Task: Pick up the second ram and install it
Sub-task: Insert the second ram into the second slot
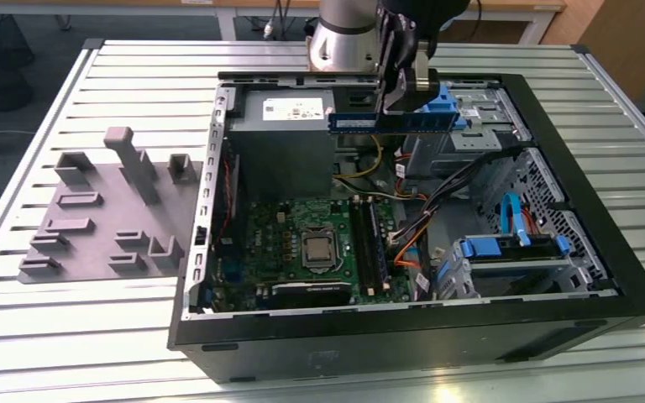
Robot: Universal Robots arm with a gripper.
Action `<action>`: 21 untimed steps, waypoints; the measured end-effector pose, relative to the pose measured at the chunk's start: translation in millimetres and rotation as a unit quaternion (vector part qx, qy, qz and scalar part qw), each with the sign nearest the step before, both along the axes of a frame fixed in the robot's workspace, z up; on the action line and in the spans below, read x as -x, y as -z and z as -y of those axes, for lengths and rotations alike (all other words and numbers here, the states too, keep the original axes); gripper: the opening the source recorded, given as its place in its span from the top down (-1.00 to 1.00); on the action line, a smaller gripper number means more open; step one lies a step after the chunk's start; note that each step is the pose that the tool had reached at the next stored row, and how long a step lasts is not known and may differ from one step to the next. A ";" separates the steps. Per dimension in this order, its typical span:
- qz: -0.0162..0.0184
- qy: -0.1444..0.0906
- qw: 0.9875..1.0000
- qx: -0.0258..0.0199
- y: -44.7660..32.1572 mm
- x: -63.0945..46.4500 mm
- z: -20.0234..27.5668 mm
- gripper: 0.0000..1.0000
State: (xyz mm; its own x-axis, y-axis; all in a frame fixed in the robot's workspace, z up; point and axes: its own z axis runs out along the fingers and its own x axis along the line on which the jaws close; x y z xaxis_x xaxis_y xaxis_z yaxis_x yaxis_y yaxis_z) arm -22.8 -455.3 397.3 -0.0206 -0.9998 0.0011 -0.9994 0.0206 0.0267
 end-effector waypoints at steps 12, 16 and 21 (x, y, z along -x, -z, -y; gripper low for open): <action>0.000 0.046 0.999 0.000 0.1 0.0 0.0 0.73; 0.000 0.046 0.999 0.000 0.1 0.0 0.0 0.73; 0.000 0.047 0.999 0.000 0.1 0.0 0.0 0.73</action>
